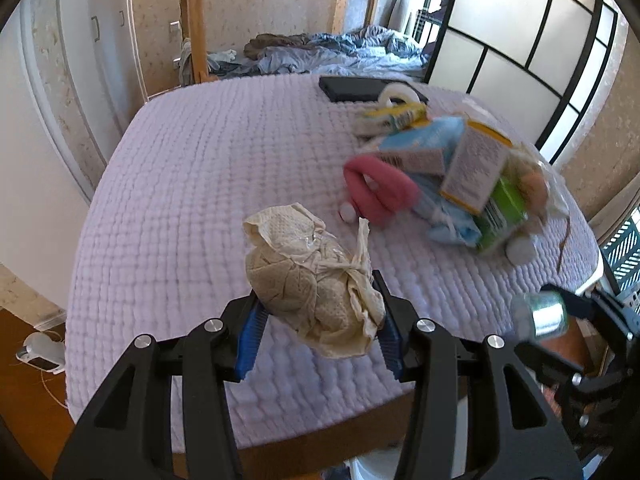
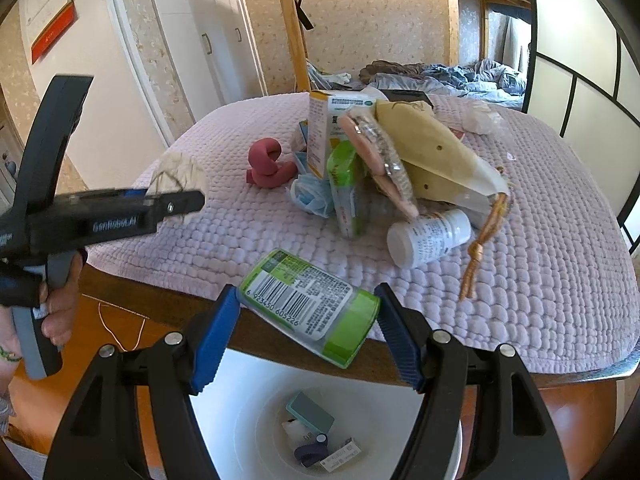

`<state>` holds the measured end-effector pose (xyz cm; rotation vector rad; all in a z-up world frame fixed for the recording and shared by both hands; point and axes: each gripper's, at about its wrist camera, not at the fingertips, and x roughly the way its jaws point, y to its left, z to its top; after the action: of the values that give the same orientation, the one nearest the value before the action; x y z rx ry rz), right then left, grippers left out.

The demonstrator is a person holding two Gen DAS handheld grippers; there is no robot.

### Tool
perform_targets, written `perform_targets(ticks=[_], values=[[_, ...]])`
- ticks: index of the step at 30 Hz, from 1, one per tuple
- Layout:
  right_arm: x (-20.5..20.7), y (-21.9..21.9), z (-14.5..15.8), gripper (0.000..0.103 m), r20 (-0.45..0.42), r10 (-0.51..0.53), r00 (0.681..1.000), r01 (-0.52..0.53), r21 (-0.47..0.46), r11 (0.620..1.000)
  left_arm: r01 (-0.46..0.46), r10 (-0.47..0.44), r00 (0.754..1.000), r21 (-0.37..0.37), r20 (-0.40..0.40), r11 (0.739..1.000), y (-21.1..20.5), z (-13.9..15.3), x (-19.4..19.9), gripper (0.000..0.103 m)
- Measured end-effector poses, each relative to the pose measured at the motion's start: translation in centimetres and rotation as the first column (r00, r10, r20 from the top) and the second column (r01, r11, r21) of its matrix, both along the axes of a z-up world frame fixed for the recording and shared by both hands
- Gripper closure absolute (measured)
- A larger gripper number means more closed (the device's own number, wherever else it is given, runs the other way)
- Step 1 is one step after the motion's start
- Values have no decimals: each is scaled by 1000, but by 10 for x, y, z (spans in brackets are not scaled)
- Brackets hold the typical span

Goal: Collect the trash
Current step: 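Carry the beige packet and green bottle with both tools over the white bin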

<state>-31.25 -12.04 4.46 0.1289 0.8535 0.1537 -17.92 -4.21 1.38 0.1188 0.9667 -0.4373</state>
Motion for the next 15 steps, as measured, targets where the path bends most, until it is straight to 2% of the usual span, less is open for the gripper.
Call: perform_targets(ticks=[15], values=[[-38,-13,15,35,-1,5,1000,-5,-22,1000,44,-45,999,164,3,985,-27,-4,-50,53]])
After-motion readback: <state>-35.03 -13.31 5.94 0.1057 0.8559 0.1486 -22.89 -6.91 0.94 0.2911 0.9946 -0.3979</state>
